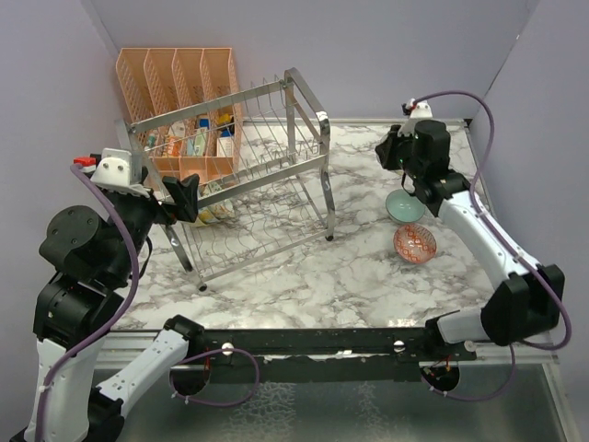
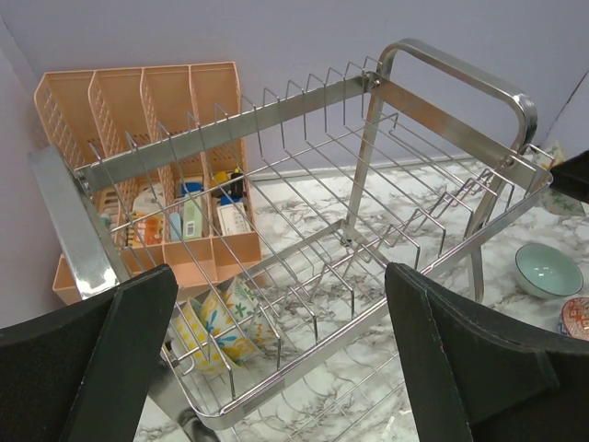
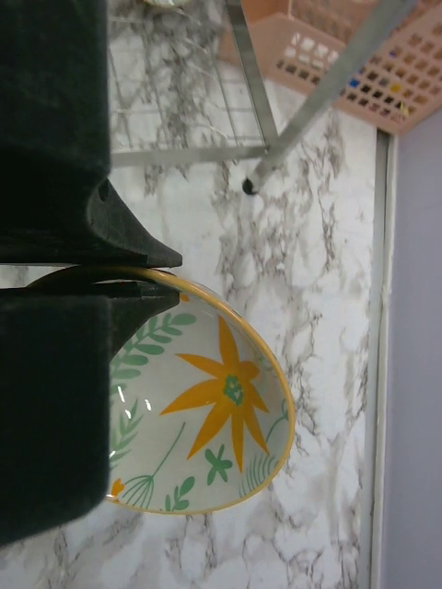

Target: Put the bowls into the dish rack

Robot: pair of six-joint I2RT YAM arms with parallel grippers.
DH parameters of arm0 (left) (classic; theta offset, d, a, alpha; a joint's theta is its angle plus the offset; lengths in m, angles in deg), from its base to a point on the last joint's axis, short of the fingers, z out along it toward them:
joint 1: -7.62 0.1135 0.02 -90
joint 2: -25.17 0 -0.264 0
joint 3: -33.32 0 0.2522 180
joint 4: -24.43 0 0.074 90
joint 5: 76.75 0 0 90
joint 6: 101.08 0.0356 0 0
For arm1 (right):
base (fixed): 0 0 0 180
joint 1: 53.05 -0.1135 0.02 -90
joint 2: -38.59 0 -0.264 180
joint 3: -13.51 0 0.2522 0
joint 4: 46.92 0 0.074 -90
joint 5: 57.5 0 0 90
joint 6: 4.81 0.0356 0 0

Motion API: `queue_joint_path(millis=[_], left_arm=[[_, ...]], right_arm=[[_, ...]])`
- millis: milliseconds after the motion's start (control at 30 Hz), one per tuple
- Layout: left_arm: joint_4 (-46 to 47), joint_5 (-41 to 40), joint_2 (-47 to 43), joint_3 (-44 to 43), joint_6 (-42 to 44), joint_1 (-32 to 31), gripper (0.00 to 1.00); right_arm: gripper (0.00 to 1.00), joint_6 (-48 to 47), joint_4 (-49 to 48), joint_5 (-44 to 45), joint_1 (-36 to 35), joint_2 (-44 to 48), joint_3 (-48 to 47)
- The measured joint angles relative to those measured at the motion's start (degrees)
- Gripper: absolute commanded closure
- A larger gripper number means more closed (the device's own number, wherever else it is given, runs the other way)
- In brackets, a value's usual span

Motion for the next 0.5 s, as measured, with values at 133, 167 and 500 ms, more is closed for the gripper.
queue_joint_path(millis=[133, 167, 500], left_arm=[[-0.04, 0.02, 0.09, -0.02, -0.48, 0.00, 0.01], [-0.04, 0.04, 0.11, -0.02, -0.61, 0.00, 0.01], [-0.04, 0.70, 0.48, -0.02, -3.02, 0.00, 0.01]], right_arm=[[0.99, 2.51, 1.66, -4.76, 0.00, 8.76, 6.16], [0.99, 3.04, 2.58, -5.44, 0.00, 10.47, 7.30], [0.99, 6.78, 13.18, -18.45, 0.02, 26.80, 15.32]])
